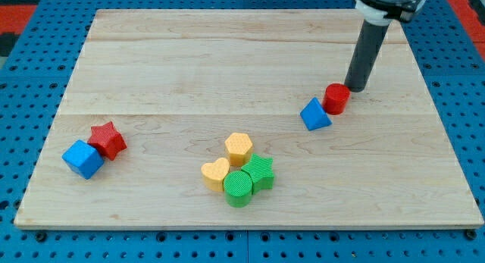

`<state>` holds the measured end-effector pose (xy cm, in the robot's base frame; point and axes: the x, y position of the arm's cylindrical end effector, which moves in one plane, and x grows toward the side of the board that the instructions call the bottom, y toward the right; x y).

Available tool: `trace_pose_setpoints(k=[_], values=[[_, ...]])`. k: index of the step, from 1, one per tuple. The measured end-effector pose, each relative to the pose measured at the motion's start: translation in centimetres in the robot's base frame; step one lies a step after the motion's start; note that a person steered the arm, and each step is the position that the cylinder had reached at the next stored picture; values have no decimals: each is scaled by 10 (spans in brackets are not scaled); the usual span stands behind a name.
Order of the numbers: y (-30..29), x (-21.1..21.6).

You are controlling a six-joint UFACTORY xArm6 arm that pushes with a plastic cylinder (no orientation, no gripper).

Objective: Push blue triangle into red star

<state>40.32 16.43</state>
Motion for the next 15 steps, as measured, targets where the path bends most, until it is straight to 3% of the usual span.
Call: trace_pose_setpoints(k=[2, 4, 6, 8, 9, 11, 13, 14, 15], values=[[-53, 66], [-69, 100], [-196, 79], [-123, 46], [-128, 15], [-278, 53], [-189, 10], [-193, -12], [-247, -9]])
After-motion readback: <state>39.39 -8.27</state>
